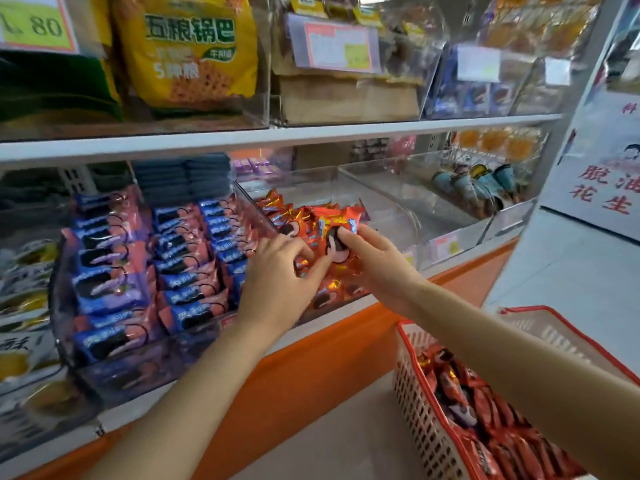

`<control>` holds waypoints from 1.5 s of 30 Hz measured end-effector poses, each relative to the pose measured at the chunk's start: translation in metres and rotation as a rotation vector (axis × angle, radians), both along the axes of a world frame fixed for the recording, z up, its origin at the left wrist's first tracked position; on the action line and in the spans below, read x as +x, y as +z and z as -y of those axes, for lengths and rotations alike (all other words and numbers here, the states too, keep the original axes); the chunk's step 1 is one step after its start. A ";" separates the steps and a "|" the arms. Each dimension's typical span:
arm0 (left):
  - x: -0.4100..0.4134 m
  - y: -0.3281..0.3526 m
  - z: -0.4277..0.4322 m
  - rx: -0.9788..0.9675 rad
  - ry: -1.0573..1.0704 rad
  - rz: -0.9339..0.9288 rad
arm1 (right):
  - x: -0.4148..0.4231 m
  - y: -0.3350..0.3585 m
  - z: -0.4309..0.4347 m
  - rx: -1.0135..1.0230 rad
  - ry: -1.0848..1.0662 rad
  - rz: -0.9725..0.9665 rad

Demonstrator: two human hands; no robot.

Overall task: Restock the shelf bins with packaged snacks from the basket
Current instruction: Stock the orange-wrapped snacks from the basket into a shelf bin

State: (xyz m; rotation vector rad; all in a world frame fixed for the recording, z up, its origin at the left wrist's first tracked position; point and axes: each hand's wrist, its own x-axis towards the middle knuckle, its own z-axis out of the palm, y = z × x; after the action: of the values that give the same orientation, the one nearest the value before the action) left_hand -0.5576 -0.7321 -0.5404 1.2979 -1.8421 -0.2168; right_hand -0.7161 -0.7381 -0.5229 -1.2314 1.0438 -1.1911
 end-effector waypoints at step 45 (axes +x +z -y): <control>-0.147 -0.115 0.028 -0.504 -0.408 0.815 | -0.211 -0.153 0.012 -0.579 -0.490 -1.122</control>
State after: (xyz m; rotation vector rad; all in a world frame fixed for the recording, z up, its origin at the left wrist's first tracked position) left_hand -0.7041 -0.7605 -0.6550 0.6686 -2.6034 0.6220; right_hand -0.9272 -0.7501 -0.6760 -2.3141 1.9757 -1.1793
